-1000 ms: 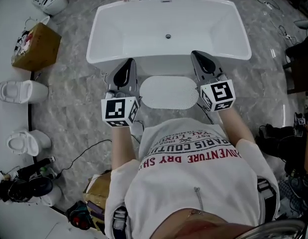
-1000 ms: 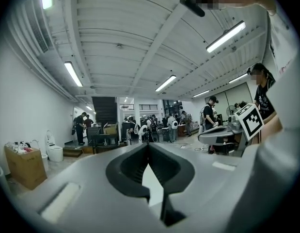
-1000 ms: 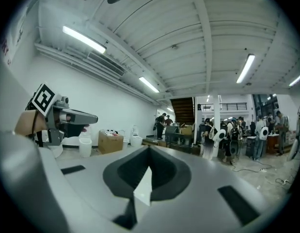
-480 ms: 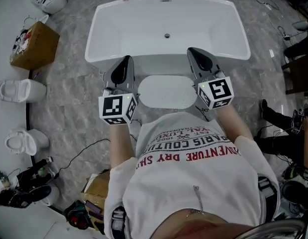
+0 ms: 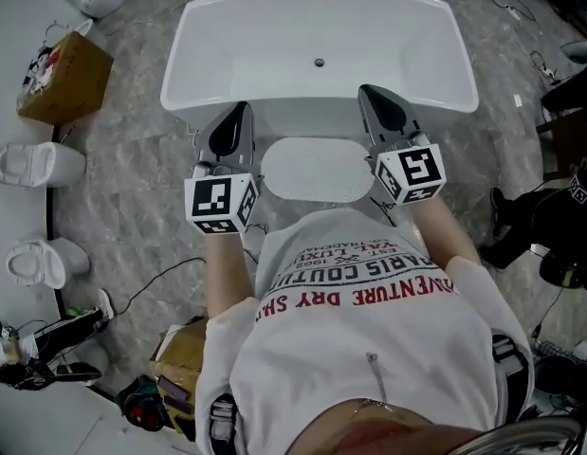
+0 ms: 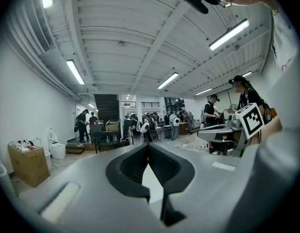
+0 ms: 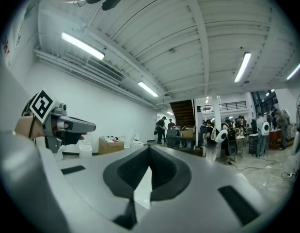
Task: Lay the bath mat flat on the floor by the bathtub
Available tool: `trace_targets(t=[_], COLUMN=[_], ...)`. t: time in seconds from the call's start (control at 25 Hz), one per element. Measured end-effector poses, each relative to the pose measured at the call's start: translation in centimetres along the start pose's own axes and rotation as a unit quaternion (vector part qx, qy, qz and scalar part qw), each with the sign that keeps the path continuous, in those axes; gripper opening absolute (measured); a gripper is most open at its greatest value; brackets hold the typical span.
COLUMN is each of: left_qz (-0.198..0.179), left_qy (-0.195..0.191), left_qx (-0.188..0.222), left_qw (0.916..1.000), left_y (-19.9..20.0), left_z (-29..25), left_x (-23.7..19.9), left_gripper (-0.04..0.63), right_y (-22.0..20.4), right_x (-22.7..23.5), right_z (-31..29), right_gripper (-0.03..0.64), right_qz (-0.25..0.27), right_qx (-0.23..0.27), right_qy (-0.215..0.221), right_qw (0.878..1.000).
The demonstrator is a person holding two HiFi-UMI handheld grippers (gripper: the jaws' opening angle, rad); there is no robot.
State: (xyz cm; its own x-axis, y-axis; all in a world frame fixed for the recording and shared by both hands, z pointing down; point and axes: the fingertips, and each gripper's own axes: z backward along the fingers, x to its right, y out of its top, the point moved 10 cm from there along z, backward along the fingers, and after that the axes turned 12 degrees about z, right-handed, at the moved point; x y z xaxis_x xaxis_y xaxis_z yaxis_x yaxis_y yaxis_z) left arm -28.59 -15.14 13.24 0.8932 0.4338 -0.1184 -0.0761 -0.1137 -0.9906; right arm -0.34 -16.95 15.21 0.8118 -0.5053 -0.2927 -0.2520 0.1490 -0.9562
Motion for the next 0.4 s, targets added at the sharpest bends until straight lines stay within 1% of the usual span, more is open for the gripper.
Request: trace_targets(t=[0.12, 0.4], left_qz=[0.000, 0.006], left_qy=[0.001, 0.012], left_qx=[-0.004, -0.011], left_qw=[1.0000, 0.9999], left_y=[-0.25, -0.09], left_z=[0.65, 0.97], left_x=[-0.29, -0.54], left_gripper=[0.012, 0.012], right_y=[-0.06, 0.01], right_x=[-0.32, -0.95], right_z=[0.10, 0.22], right_gripper=[0.008, 0.008], right_qz=[-0.014, 0.001], right_qx=[-0.001, -0.011], right_qy=[-0.005, 0.010], right_qw=[1.000, 1.000])
